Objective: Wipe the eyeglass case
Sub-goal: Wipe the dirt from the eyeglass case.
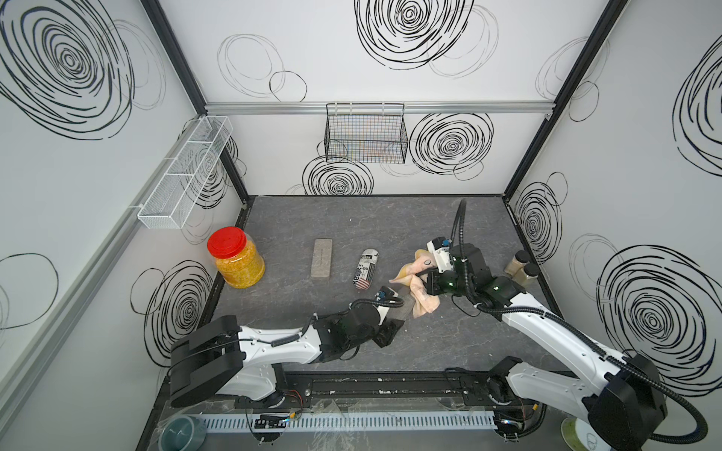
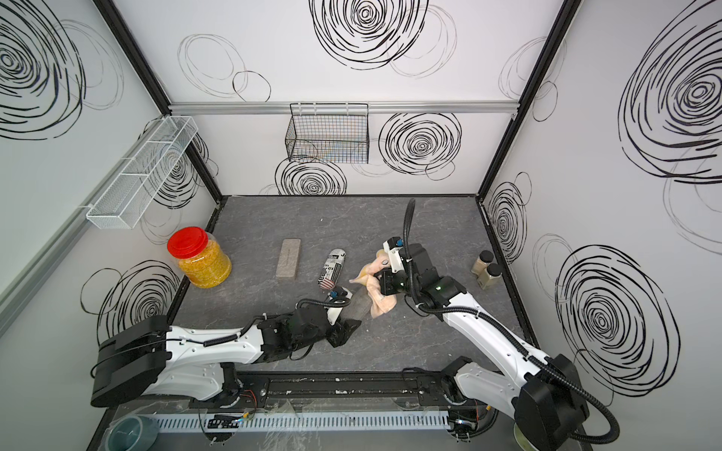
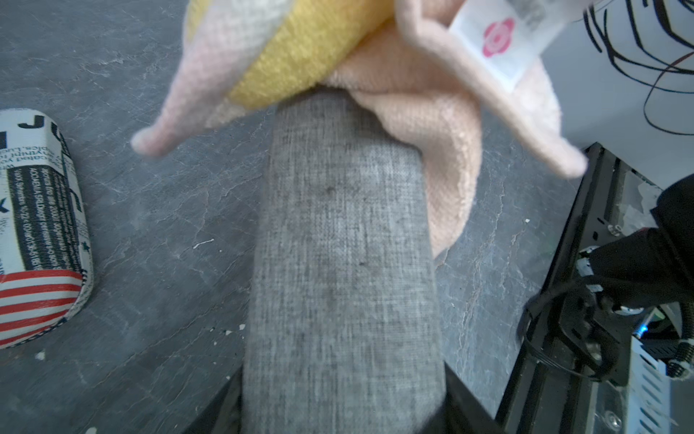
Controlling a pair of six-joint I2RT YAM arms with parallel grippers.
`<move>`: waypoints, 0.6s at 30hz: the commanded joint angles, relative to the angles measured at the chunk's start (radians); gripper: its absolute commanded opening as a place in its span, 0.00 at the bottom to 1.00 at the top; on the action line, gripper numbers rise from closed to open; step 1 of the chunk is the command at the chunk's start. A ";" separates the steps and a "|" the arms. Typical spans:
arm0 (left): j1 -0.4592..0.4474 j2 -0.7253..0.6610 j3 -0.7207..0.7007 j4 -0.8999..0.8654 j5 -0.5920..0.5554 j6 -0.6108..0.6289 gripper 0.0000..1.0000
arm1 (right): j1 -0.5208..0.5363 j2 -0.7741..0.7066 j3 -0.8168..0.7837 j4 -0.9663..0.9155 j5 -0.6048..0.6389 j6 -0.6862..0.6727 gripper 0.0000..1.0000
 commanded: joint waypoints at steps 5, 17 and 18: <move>-0.002 -0.038 0.007 0.100 -0.059 -0.007 0.58 | 0.119 0.033 0.009 0.022 -0.097 -0.032 0.00; -0.001 -0.050 -0.008 0.093 -0.049 -0.005 0.58 | 0.030 0.020 0.033 -0.067 0.105 0.002 0.00; -0.001 -0.050 -0.011 0.095 -0.051 -0.006 0.58 | 0.015 0.015 0.022 -0.048 0.082 -0.010 0.00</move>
